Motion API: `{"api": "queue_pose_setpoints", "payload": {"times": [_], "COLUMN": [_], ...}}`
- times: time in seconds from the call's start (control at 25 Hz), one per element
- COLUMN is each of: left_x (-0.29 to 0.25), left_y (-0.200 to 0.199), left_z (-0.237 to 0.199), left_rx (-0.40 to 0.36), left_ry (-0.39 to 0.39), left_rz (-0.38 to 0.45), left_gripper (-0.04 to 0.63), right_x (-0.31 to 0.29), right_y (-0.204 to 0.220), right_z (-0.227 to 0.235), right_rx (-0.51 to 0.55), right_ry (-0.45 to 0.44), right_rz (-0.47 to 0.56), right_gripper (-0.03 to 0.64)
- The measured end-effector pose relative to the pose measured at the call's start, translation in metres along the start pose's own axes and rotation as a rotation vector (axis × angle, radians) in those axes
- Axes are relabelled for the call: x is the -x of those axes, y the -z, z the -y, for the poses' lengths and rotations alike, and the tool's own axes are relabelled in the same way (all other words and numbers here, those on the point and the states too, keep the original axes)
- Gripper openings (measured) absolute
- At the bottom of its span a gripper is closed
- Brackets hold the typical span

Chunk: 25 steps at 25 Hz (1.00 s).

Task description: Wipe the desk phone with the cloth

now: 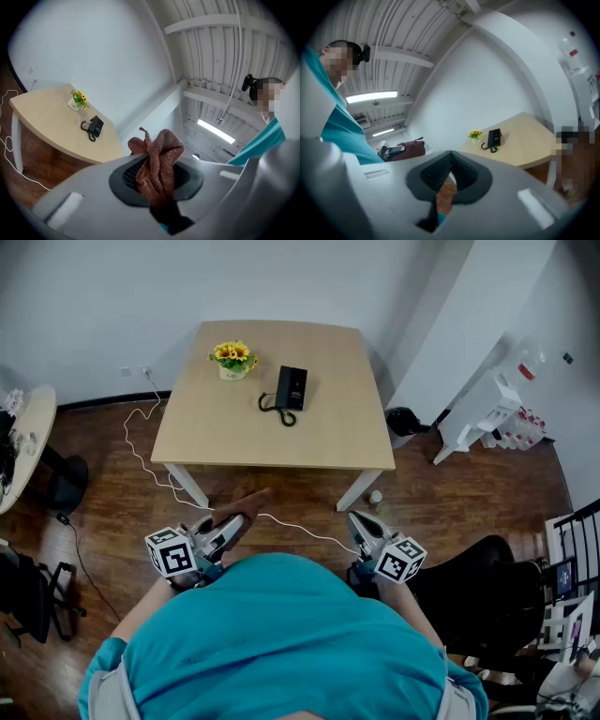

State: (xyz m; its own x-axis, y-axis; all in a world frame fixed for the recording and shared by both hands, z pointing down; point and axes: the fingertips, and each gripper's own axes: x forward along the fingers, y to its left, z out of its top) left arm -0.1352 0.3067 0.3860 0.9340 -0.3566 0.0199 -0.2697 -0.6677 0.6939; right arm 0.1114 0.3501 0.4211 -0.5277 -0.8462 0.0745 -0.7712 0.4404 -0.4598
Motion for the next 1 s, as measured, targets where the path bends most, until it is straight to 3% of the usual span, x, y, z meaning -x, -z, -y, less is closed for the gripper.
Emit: {"api": "queue_pose_setpoints", "payload": {"times": [0.52,0.72,1.0], "left_x": [-0.102,-0.104,-0.085], "left_y": [0.041,0.033,-0.024], "left_z": [0.044,0.029,-0.045], "left_rx": [-0.08,-0.077,-0.02], "left_ry": [-0.054,-0.077,-0.037], "left_rz": [-0.05,-0.037,0.022], "left_gripper": [0.069,0.069,0.069], "right_x": [0.086,0.059,-0.038], "right_y": [-0.026,-0.038,-0.047], "right_z": [0.088,0.097,0.084], "right_rx": [0.029,0.071,0.116], "right_ry": [0.027,0.003,0.001], "right_rz": [0.012,-0.019,-0.069], "right_gripper": [0.002,0.002,0.002]}}
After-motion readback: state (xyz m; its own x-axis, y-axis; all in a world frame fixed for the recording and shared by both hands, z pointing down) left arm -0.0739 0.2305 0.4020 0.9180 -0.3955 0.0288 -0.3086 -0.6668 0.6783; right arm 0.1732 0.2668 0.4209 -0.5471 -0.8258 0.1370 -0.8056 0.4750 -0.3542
